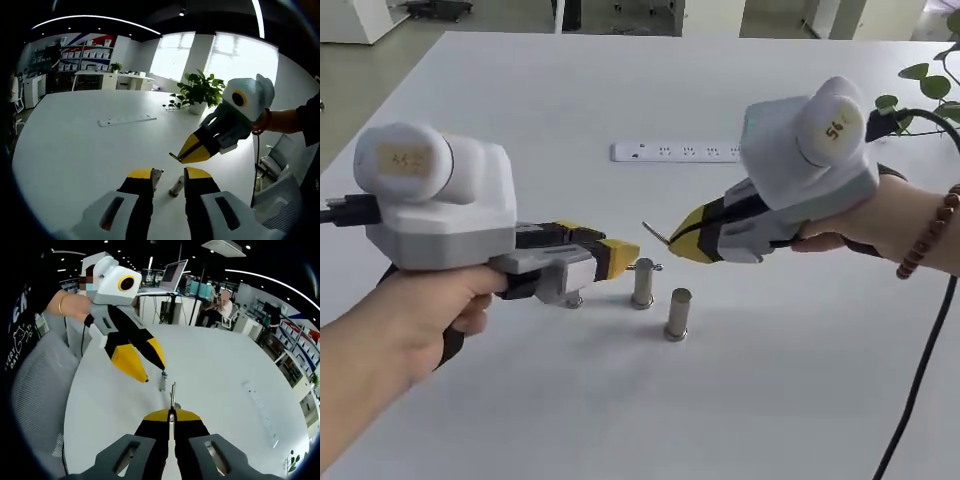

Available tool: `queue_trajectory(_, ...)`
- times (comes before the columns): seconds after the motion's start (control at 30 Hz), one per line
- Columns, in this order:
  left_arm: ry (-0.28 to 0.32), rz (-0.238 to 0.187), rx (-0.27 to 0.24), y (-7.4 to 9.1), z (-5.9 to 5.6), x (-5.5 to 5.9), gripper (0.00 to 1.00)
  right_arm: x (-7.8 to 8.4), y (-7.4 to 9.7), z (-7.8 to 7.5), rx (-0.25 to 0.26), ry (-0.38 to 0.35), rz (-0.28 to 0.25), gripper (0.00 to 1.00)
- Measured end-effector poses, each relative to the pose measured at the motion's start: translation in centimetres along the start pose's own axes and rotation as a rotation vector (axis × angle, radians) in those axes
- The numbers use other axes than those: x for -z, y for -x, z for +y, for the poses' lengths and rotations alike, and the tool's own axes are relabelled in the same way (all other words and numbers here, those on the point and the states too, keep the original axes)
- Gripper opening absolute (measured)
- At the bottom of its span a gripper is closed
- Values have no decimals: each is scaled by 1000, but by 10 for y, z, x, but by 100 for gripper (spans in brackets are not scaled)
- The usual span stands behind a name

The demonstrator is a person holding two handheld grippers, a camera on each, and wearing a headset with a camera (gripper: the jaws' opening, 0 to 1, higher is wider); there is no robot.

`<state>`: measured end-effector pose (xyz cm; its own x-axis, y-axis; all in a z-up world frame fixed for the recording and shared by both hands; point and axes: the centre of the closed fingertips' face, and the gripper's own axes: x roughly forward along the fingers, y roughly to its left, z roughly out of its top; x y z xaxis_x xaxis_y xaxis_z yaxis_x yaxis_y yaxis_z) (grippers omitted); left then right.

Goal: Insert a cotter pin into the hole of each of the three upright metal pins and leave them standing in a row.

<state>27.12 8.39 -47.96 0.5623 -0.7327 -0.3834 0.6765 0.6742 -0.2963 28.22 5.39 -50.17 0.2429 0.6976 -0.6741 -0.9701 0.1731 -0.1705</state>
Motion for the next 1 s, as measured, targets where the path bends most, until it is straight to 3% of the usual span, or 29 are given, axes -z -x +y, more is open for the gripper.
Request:
queue_trajectory(0.33,67,41,57,-2,-10,5,10,-8,0,19,-45,111,-4,0)
queue_trajectory(0.5,86,63,88,-6,-16,7,7,-7,-1,19,-57,145,0,0)
queue_trajectory(1.0,117,87,119,-7,-25,10,2,-7,-1,24,-71,174,-5,0)
